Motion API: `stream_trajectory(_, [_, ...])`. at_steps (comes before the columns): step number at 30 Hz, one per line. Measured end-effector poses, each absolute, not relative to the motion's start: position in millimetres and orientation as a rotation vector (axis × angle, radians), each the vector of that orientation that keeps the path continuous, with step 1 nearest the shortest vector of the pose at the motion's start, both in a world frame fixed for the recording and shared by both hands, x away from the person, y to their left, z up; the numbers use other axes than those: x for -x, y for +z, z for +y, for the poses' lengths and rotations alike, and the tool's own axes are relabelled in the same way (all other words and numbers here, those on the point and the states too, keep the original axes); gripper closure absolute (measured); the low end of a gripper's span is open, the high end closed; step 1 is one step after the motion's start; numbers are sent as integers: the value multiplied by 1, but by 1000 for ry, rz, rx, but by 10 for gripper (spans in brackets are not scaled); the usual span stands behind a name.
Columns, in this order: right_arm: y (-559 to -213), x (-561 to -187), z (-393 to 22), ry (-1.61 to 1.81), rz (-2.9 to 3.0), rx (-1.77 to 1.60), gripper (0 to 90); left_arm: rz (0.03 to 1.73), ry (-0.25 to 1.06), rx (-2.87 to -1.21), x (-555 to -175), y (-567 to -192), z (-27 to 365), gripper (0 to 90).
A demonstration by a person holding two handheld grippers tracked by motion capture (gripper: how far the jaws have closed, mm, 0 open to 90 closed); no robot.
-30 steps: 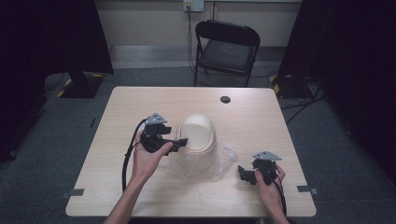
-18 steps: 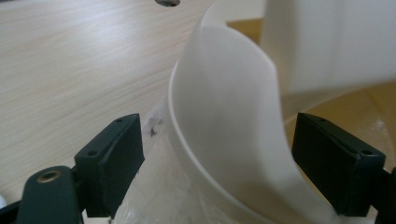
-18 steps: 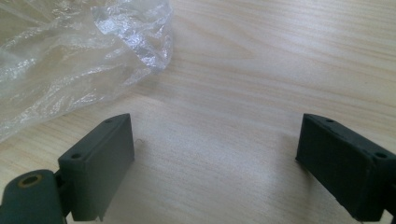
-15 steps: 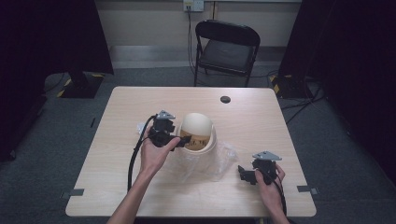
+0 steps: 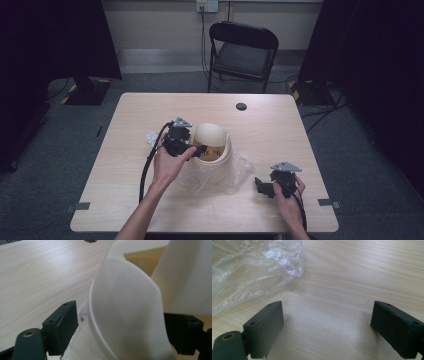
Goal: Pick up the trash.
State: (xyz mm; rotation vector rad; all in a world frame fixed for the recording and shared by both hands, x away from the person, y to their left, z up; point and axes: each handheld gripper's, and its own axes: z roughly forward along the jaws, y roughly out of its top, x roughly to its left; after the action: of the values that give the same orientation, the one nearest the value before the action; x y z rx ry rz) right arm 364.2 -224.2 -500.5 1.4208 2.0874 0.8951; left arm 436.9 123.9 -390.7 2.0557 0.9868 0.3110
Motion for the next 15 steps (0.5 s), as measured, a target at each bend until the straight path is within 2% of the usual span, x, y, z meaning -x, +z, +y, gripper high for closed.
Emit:
stream_trajectory(7, [-501, -364, -224, 895, 2087, -1420, 101, 952, 234, -1953, -425, -384, 141, 166])
stream_trajectory(15, [-501, -364, -224, 895, 2087, -1420, 102, 920, 260, -1862, -413, -378, 168, 167])
